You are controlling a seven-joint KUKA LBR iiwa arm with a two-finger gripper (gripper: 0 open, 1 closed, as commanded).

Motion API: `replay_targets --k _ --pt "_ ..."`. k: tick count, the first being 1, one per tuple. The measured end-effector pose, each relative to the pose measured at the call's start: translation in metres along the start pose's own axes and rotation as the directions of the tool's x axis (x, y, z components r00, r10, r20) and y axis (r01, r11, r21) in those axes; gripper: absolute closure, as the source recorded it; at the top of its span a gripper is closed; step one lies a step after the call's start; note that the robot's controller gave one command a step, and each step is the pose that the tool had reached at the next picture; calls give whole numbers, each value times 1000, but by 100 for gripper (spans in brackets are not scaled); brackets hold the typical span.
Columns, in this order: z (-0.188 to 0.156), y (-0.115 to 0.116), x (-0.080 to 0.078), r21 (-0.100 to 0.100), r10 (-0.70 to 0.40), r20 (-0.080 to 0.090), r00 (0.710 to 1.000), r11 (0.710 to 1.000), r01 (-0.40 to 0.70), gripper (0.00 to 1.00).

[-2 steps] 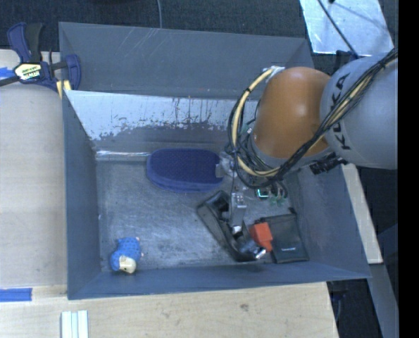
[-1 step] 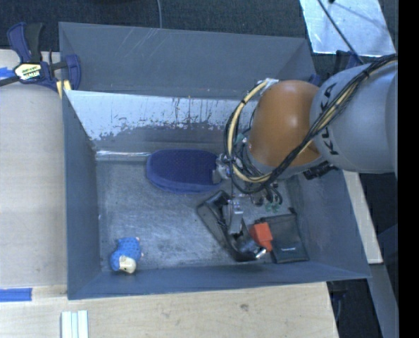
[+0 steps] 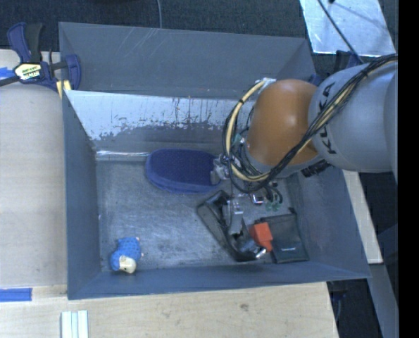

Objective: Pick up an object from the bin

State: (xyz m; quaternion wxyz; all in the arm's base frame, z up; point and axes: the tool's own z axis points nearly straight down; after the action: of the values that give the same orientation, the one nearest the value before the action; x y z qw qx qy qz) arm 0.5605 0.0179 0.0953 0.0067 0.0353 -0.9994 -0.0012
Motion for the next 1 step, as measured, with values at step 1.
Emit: replay_targets --k 1 --pt "3 -1 -5 -3 -6 -18 1000 1000 6 0"
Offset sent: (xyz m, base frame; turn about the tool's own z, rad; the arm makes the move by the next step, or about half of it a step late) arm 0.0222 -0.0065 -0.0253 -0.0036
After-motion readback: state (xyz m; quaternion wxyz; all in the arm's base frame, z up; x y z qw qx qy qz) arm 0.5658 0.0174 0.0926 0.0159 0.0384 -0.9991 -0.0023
